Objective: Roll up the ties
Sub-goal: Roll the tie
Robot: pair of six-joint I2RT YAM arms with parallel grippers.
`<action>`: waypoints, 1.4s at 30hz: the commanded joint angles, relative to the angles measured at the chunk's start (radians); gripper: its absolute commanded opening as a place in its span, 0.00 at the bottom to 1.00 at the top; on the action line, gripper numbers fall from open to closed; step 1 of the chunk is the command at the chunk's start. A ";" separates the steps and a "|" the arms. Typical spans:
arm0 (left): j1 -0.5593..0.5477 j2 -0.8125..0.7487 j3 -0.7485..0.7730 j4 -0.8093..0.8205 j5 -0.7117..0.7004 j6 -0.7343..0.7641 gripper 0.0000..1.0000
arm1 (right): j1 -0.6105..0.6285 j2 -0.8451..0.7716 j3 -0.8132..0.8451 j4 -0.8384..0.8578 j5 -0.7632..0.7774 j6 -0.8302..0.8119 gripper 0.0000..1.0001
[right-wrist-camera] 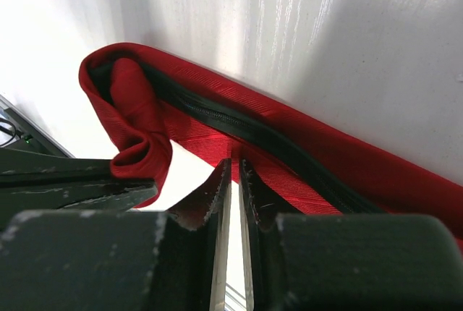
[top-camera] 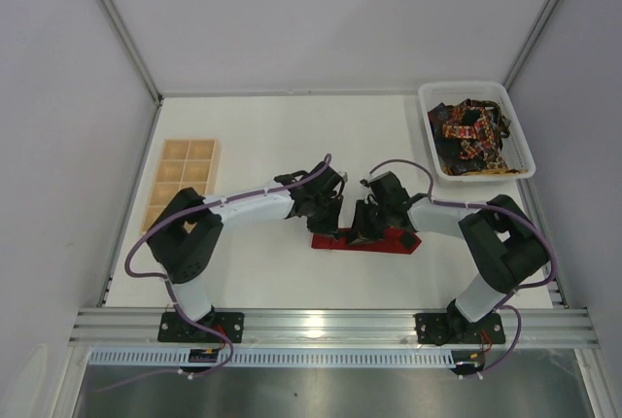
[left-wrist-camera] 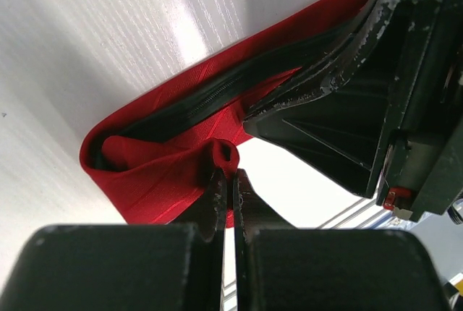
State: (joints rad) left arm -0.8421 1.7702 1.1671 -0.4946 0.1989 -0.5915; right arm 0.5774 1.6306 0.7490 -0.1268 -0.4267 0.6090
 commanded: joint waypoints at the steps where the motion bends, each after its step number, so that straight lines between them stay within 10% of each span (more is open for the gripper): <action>1: 0.003 0.023 0.043 0.008 0.027 0.021 0.00 | -0.002 0.009 -0.014 0.033 -0.009 0.008 0.13; 42: 0.032 0.141 0.106 0.016 0.045 0.036 0.00 | 0.001 -0.001 -0.020 0.053 -0.029 0.040 0.10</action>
State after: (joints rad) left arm -0.8158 1.8984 1.2438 -0.4877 0.2394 -0.5743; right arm 0.5774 1.6390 0.7254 -0.0765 -0.4534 0.6388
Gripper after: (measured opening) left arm 0.022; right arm 0.105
